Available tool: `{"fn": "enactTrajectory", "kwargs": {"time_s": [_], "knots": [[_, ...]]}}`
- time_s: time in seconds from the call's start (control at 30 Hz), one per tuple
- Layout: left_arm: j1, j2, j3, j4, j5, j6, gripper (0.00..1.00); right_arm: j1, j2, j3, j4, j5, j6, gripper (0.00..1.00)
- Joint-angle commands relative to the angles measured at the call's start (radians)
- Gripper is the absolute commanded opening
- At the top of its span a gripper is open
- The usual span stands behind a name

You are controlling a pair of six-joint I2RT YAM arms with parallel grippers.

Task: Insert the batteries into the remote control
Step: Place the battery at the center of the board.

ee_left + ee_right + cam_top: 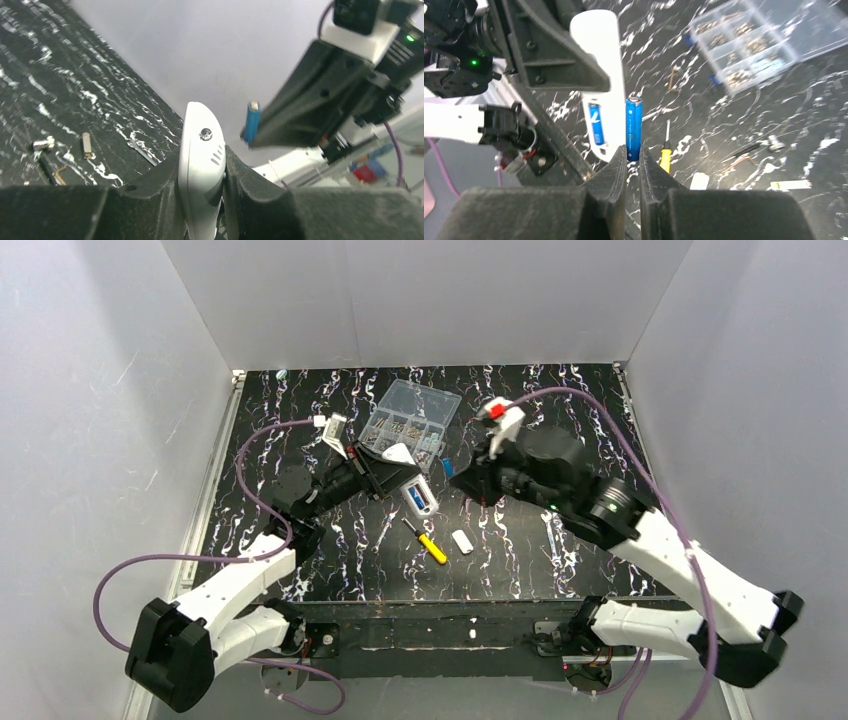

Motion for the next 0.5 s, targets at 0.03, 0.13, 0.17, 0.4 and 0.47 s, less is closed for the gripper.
{"fn": "enactTrajectory", "kwargs": {"time_s": [0.03, 0.13, 0.17, 0.4, 0.47], "knots": [[-0.007, -0.081, 0.113, 0.095, 0.29, 0.19, 0.0, 0.003, -0.179, -0.105, 0.182, 0.202, -0.031, 0.01], [-0.009, -0.112, 0.141, 0.014, 0.383, 0.292, 0.0, 0.002, -0.204, -0.135, 0.189, 0.213, -0.051, 0.01], [-0.01, -0.118, 0.15, -0.01, 0.402, 0.317, 0.0, 0.002, -0.207, -0.143, 0.186, 0.215, -0.055, 0.01], [-0.022, -0.156, 0.153, -0.093, 0.437, 0.469, 0.0, 0.002, -0.209, -0.163, 0.177, 0.22, -0.053, 0.01], [-0.023, -0.163, 0.151, -0.12, 0.443, 0.492, 0.0, 0.003, -0.208, -0.165, 0.177, 0.221, -0.056, 0.01]]}}
